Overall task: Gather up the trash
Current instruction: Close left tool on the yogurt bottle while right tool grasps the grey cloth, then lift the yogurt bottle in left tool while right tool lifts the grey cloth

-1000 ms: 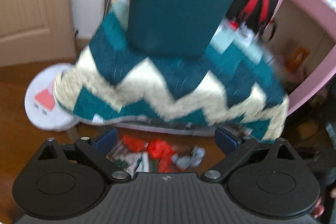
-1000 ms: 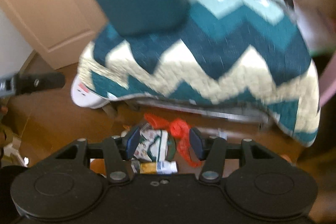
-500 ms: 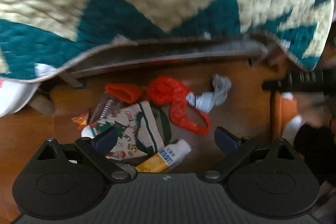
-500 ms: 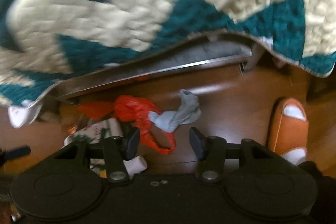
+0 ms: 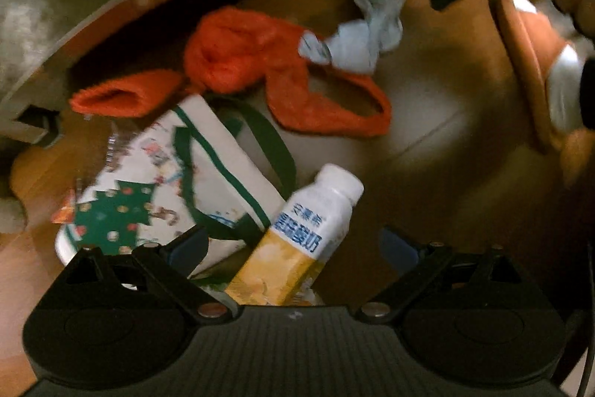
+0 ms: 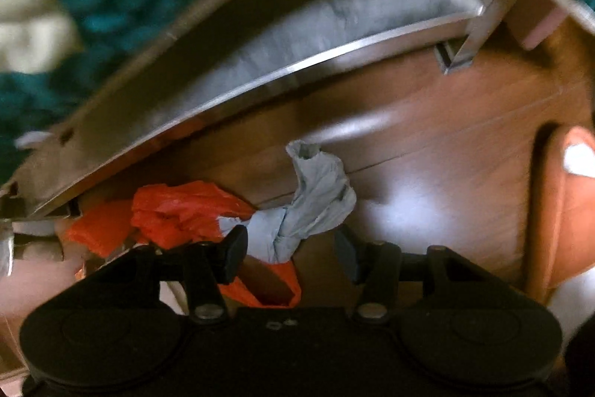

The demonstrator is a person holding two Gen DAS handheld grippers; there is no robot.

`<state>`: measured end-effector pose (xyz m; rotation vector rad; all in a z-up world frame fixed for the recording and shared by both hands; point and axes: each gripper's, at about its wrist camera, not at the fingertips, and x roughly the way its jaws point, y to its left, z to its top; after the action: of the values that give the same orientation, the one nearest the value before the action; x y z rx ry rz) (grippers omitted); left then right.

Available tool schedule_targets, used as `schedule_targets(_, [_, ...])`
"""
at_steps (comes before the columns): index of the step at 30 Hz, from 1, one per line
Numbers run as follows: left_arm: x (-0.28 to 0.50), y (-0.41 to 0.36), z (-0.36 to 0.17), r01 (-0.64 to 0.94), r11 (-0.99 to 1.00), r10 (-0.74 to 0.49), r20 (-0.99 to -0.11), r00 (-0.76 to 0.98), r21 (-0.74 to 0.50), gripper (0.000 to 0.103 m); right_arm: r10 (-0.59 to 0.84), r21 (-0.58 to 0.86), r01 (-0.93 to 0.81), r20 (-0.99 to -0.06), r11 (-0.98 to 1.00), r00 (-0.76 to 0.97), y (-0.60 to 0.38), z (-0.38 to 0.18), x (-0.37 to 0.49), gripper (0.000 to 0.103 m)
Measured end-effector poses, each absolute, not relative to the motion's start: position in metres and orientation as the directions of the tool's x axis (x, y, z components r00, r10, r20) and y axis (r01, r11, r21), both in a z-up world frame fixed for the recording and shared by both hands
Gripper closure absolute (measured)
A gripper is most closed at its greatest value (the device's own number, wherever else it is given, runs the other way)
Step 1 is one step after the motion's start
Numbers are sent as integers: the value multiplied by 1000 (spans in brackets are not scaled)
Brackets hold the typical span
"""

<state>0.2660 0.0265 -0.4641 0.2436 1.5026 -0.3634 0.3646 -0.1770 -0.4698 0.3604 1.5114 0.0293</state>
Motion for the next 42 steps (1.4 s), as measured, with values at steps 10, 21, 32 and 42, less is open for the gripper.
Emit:
schedule_targets(10, [250, 17, -499, 464, 884, -70, -998, 3, -60, 8, 257, 254, 390, -965, 885, 45, -181, -514, 368, 51])
schedule_targets(21, [255, 19, -525, 447, 891, -75, -996, -38, -84, 42, 252, 249, 375, -967, 893, 43, -174, -532, 378, 53])
schedule_targets(32, [264, 20, -538, 379, 917, -95, -991, -93, -123, 54, 224, 229, 323, -973, 918, 55, -169, -527, 379, 86])
schedule_targets(42, [283, 41, -519, 168, 962, -195, -973, -122, -214, 58, 210, 234, 191, -968, 953, 139, -170, -467, 370, 88])
